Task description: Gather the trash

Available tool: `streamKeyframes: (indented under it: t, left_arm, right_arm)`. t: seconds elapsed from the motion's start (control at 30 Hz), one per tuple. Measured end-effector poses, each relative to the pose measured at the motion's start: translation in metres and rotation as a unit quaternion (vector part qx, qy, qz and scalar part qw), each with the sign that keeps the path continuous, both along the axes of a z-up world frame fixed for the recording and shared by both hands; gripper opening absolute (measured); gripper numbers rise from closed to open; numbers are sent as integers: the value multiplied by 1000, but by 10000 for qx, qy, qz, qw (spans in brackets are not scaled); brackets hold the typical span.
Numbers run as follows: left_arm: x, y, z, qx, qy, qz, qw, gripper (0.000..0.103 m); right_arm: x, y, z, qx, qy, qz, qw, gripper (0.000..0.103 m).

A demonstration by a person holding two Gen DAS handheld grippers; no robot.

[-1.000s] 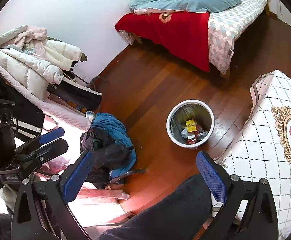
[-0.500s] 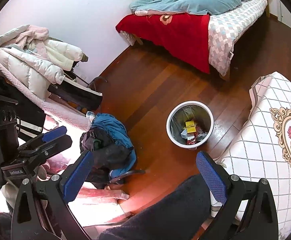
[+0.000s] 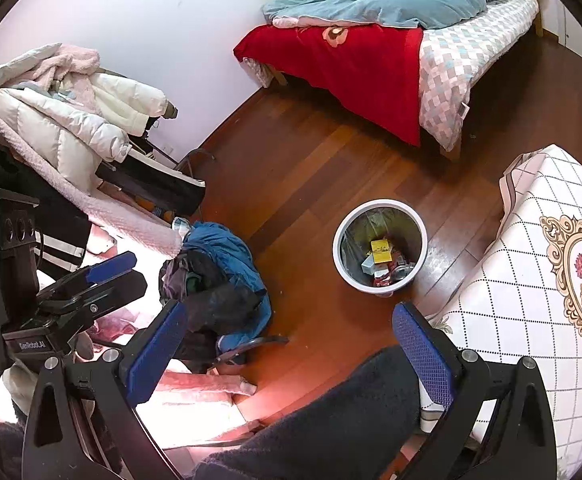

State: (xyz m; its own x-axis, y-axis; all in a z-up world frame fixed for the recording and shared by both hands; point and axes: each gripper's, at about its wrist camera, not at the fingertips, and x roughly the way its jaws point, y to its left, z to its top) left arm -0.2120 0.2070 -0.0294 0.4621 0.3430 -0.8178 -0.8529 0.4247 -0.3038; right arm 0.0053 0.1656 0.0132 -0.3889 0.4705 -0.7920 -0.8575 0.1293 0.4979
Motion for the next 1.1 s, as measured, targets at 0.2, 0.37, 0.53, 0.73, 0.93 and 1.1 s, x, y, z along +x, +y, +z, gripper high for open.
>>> streamKeyframes:
  t: [0.2,0.37,0.53,0.73,0.93,1.1]
  left_arm:
    - [-1,0,4,12,-26,-9,10000,103]
    - [-1,0,5,12,-38,-10,10000,103]
    - [-1,0,5,12,-39,-20,10000,103]
    - [-1,0,7,36,-42,-2,10000,103]
    - [-2,-1,9,54,-27,12,10000,103]
    - [-2,-4,8,2,-18,37,10000,103]
  right_arm:
    - [-4,3,1,12,-14,16,10000,103]
    - [-5,4,2,29,-14,28,10000,103]
    - [-6,6,3,36,-6,44,10000,103]
    - [-8,8,3,36,-20,94,9999,103]
    - [-11,9,3,43,-13,115,9999,103]
    - [-13,10,3,42,-30,124,9999,103]
